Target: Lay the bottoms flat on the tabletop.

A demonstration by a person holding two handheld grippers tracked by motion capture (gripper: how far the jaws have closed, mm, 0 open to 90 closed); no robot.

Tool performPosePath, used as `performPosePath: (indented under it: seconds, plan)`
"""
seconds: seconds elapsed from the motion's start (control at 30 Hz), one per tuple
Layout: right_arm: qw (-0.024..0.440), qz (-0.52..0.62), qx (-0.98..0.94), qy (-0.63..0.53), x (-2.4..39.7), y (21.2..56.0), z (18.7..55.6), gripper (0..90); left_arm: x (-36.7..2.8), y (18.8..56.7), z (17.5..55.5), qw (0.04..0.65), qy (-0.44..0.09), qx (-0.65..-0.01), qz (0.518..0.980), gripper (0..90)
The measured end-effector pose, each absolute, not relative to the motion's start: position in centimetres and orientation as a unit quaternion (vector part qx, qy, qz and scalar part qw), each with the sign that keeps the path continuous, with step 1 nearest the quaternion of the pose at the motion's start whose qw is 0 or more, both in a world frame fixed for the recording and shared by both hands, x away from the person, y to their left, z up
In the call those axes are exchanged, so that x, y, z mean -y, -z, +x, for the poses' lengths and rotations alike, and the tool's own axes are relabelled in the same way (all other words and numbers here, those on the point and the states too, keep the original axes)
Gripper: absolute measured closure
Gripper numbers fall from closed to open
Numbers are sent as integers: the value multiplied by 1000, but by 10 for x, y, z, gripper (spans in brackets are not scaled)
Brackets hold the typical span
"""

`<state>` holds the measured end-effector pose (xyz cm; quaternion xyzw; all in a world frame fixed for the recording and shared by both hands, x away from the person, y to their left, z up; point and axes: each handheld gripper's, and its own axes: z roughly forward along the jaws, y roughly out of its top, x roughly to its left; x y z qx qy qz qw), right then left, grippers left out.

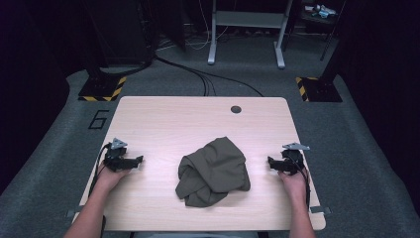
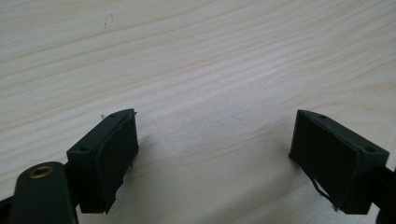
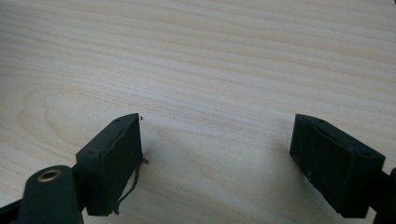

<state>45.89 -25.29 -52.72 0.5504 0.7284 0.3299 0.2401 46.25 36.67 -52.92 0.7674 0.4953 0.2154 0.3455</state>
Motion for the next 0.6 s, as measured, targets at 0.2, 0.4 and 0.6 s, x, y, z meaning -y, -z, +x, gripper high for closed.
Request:
performPosePath:
  seconds: [0.2, 0.4, 0.6]
  plan:
    - [240, 551, -730, -326, 251, 527, 459, 131, -368, 529, 464, 344, -213, -494, 769, 156]
    - [240, 552, -729, -327, 248, 527, 459, 130, -367, 525, 467, 331, -210, -499, 773, 220]
    - [237, 548, -732, -329, 247, 527, 459, 130, -358, 516, 470, 325, -173, -489, 791, 247]
